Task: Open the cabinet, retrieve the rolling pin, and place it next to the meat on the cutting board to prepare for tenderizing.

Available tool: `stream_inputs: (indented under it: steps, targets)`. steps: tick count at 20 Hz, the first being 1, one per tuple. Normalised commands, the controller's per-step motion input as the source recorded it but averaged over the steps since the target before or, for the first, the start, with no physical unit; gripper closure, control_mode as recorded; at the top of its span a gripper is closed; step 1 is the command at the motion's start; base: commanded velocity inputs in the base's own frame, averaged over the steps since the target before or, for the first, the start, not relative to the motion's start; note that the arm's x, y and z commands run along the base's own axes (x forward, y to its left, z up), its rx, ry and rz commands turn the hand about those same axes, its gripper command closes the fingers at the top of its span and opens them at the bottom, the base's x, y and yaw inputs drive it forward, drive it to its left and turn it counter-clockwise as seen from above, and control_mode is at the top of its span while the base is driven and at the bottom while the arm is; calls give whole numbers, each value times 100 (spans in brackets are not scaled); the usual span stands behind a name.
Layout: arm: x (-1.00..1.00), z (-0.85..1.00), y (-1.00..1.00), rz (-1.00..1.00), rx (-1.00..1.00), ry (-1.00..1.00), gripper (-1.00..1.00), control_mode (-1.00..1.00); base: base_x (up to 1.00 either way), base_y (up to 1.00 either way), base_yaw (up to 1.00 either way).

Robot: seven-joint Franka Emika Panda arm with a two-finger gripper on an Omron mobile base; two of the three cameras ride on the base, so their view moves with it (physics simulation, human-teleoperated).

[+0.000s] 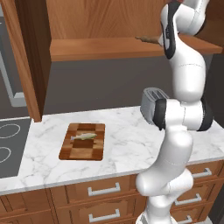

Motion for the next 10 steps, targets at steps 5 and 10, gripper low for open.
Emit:
stream_inputs:
  steps: [5,10]
  targets:
    - [53,8,-9,0,0,2,-100,-100,0,0,0]
    - [48,1,-8,0,0,3,-100,-100,0,0,0]
